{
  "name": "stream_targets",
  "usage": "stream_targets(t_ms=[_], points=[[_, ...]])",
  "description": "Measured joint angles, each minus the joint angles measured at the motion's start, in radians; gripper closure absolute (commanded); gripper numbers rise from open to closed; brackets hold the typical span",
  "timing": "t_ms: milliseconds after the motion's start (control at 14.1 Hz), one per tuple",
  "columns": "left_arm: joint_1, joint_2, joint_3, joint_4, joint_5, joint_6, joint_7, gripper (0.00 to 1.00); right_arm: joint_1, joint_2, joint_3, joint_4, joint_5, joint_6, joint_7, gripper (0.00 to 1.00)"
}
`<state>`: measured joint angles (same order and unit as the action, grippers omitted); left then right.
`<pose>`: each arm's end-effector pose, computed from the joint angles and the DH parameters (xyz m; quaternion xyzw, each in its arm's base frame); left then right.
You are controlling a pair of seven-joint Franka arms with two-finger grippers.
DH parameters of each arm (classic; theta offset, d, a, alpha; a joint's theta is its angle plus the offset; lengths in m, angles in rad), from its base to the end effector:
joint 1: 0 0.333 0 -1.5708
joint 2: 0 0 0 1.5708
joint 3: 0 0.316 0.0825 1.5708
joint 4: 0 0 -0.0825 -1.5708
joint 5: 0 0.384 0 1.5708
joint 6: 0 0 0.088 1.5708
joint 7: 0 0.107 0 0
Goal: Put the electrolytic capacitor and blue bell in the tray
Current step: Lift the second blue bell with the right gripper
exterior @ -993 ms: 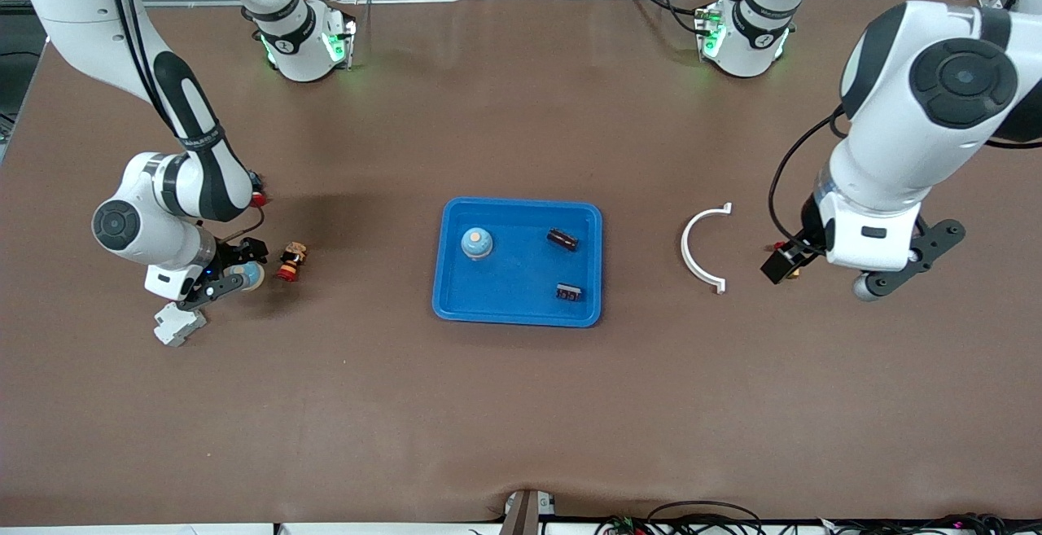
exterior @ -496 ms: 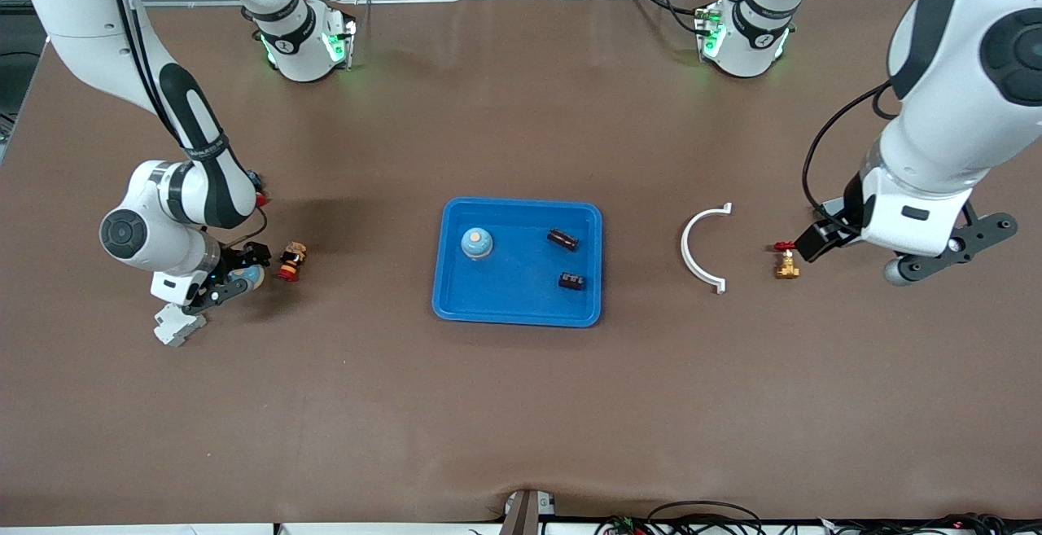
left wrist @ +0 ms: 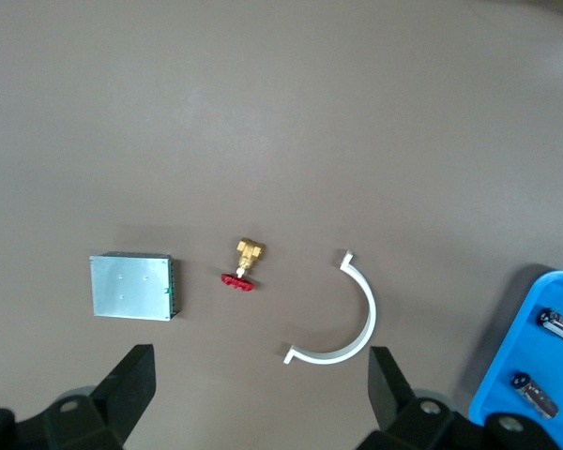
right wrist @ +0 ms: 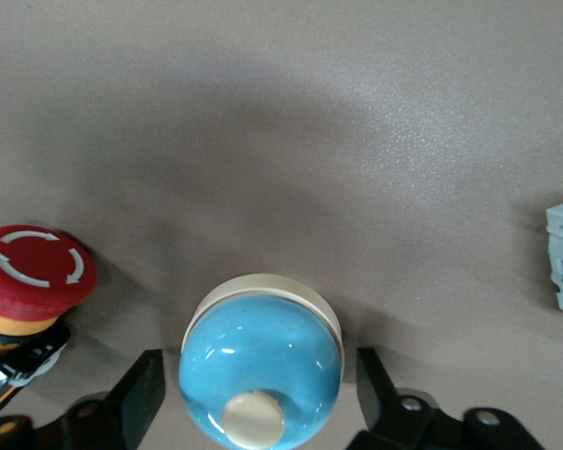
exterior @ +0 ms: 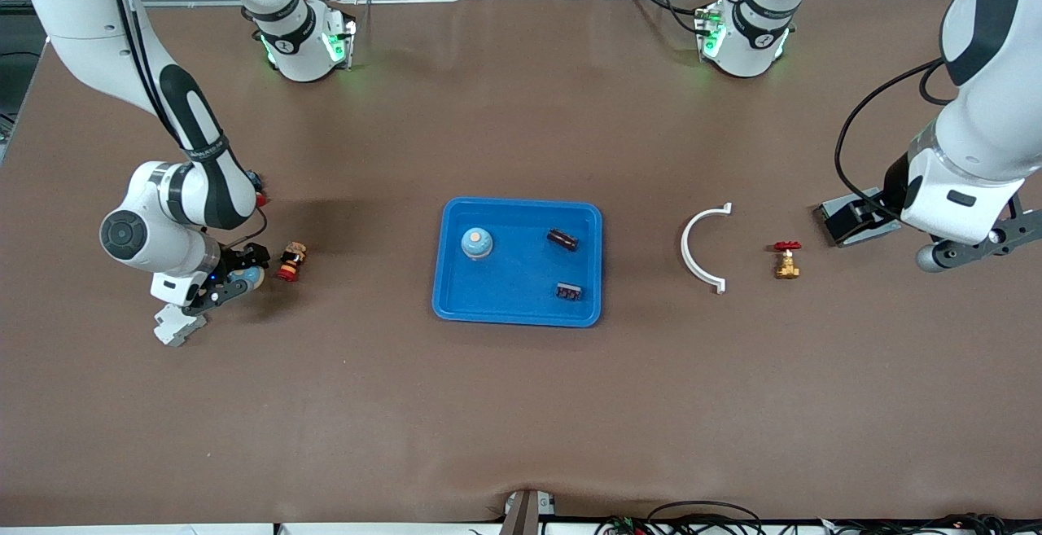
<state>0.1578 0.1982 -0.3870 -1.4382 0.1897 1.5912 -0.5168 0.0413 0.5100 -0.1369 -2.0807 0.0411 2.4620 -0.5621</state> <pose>0.6048 -0.0974 0.5813 -0.9880 -0.1425 -0.0066 0.0592 0.5691 -0.0557 0.1697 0.9732 0.2207 -0.0653 0.0009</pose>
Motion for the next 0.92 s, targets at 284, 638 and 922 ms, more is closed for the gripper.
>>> stream_targets(t_ms=[284,638,922], points=[[0.031,-0.026,0.0,0.0,0.0,-0.017,0.03,0.0,0.0,0.0,0.0,0.004,0.0,-0.001,-0.011,0.9],[0.036,-0.032,0.001,-0.003,0.0,-0.017,0.031,0.0,0.0,0.0,0.0,0.014,0.0,-0.023,-0.013,0.9],[0.056,-0.032,0.002,-0.003,-0.016,-0.017,0.065,0.0,0.0,0.0,0.0,0.072,0.033,-0.142,-0.013,0.9]])
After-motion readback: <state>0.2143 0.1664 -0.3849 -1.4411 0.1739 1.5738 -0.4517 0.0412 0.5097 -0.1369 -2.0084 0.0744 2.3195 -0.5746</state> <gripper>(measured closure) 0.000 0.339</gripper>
